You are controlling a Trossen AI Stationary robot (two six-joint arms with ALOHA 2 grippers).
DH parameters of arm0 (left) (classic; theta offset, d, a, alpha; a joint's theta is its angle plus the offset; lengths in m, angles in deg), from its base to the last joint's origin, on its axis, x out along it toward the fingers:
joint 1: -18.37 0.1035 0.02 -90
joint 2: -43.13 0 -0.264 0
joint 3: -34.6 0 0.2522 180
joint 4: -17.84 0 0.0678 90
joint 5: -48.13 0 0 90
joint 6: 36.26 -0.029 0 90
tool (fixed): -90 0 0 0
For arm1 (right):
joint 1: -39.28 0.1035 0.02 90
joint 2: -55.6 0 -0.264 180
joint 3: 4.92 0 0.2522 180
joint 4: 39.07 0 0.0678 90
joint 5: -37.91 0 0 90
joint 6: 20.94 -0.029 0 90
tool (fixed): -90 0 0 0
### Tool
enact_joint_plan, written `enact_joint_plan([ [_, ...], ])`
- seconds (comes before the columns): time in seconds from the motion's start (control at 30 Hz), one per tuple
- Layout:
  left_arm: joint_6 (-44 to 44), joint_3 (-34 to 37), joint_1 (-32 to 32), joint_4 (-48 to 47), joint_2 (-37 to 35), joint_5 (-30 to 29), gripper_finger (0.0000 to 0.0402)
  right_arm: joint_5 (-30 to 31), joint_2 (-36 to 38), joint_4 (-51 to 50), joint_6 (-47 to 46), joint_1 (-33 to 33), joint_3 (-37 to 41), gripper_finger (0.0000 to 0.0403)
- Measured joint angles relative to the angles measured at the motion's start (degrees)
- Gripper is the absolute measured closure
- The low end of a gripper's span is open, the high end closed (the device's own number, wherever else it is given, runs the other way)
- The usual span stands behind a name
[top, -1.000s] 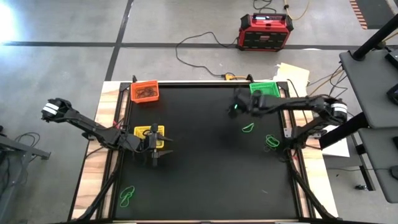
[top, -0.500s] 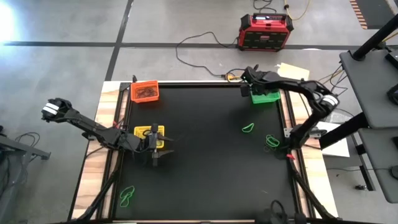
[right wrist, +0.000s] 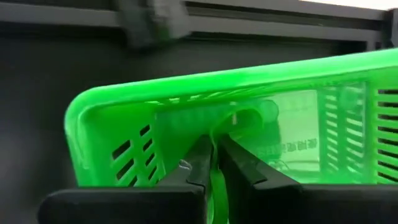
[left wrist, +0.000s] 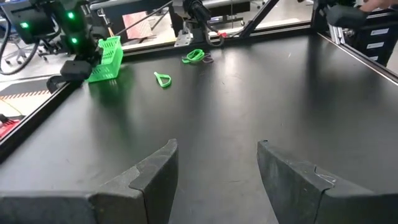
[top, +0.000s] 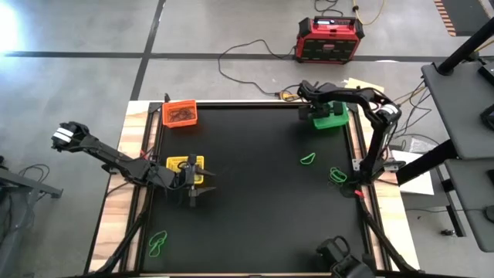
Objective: Sort rubber bands into baskets
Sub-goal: Put the green rubber band into the green bin
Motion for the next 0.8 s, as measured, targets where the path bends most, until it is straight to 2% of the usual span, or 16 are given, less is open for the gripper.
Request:
enact_joint_plan([
  [0.17, -1.69, 0.00, 0.00, 0.59, 0.00, -0.01, 0.0201, 1.63, 0.54, -0.84, -0.18, 0.14, 0.23, 0.0332],
  [0.33, -3.27, -0.02, 0.00, 2.05, -0.02, -0.01, 0.0201, 2.87, 4.66, -0.88, -0.07, 0.80, -0.09, 0.0278],
  [0.57, -5.00, -0.02, 0.00, 2.68, -0.02, -0.01, 0.0201, 3.12, 11.34, -1.14, 0.45, 3.24, -0.04, 0.0235],
  [0.67, -5.84, -0.02, 0.00, 2.66, -0.02, -0.01, 0.0201, 3.25, 15.36, -2.02, 0.07, 8.78, 0.73, 0.0226],
  [0.8, -6.01, -0.02, 0.00, 2.66, -0.02, -0.01, 0.0201, 2.89, 21.28, -4.68, -7.37, 22.53, 3.96, 0.0221],
])
